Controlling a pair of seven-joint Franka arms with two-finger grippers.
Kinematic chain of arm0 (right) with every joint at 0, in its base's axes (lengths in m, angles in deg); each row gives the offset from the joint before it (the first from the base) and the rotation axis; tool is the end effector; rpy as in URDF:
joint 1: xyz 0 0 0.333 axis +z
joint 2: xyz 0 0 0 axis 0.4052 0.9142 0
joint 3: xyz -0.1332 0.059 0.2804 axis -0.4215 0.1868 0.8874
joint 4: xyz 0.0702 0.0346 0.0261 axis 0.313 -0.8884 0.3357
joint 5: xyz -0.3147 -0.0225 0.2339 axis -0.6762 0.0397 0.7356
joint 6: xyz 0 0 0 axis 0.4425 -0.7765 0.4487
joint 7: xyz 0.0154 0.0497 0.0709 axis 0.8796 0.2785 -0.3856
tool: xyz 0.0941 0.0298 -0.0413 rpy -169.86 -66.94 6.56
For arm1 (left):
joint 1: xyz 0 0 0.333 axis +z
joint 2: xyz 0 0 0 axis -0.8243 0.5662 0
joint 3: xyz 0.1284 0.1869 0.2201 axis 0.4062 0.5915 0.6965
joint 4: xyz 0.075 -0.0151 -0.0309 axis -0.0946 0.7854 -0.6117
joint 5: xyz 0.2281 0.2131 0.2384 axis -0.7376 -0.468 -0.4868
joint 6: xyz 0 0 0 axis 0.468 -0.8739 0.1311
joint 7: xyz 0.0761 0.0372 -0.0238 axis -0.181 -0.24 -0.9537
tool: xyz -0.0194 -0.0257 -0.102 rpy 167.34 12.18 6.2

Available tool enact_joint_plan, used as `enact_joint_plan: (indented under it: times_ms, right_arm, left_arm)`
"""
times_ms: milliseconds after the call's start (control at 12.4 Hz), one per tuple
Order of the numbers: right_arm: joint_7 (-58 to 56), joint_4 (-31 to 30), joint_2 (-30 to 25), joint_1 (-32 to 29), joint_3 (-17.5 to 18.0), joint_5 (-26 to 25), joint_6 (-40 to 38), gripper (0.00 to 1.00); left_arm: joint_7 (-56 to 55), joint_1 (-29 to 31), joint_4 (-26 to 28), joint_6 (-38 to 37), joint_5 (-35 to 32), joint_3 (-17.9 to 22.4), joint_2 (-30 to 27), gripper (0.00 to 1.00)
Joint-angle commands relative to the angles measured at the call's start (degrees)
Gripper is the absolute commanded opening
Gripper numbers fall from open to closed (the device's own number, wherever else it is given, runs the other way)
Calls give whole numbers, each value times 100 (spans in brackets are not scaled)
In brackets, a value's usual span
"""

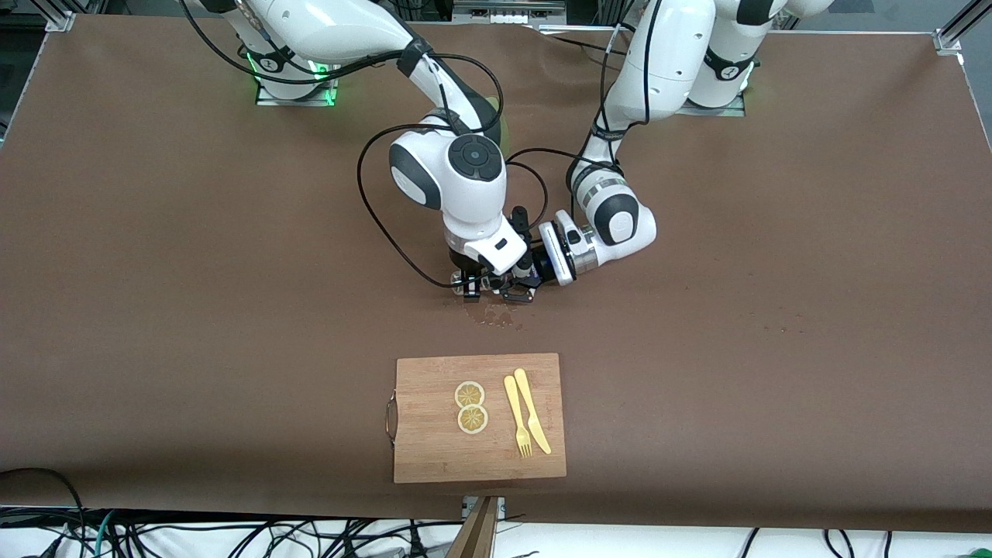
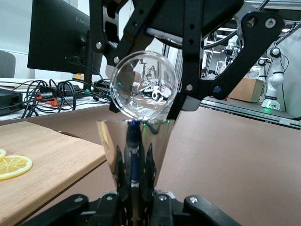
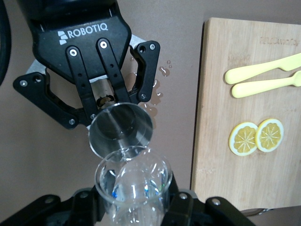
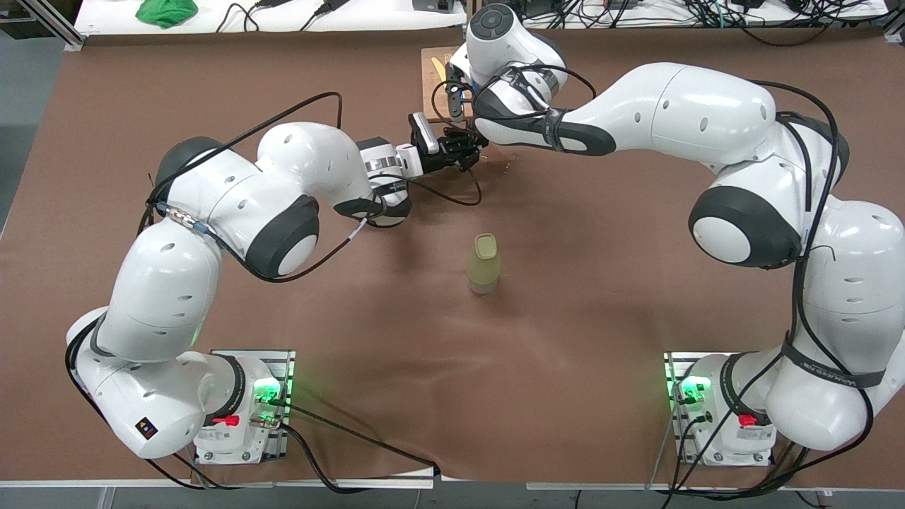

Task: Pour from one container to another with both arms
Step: 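Tip the glass further with the right gripper, pouring into the jigger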

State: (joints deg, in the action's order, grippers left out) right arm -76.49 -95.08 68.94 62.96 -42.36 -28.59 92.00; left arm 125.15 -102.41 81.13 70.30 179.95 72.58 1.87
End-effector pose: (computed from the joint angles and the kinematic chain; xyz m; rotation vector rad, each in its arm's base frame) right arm 0.5599 0.4939 0.3129 2.0073 2.1402 0.1158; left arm 0.5160 -0.3844 0.1001 1.6356 -0.9147 1.2810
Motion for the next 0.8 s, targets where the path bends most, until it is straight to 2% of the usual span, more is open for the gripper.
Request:
enact_joint_plan:
  times_ms: [0,724]
  right_arm:
    - [92,140,0,85,-51,-163,-274,13]
    - [242,334,17,251,-51,-453,-591,13]
  left_arm:
    - [250,-74,-9,-106,378,59,9,0]
    - [268,-83,0,-115,396,59,18,0]
